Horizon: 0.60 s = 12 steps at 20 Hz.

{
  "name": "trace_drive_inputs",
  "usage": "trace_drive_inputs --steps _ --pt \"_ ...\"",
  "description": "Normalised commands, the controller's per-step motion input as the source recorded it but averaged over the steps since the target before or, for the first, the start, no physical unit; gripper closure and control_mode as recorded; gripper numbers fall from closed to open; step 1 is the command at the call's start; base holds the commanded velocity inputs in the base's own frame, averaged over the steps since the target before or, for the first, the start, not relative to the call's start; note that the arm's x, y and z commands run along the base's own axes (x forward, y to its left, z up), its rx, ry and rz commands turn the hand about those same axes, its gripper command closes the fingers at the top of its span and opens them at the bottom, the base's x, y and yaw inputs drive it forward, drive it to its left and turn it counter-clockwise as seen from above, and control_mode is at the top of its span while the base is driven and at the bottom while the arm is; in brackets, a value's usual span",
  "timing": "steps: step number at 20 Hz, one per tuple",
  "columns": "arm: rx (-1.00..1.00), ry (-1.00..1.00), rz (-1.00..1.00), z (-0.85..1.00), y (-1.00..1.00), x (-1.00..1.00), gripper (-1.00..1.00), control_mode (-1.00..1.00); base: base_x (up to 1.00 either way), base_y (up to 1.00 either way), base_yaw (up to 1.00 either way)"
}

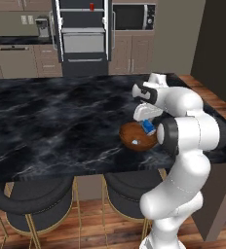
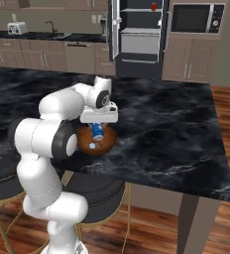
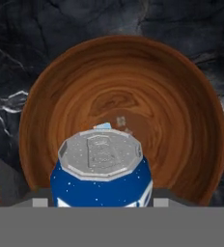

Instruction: Open the fridge, grab two sodas, and place both sodas inside the bowl with ice on the dining counter.

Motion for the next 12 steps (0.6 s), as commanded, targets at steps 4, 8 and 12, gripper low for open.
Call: trace_drive_inputs --steps 4,8,12 --pt "-0.02 0.00 0.00 -0.29 0.03 0.19 1.00 -1.00 0.00 0.00 0.00" --pt "-0.03 0.00 0.00 -0.25 0.05 0.11 1.00 -1.00 0.00 0.00 0.00" --pt "-0.02 -0.01 0.00 -0.23 0.05 0.03 1.00 -1.00 0.00 0.00 0.00"
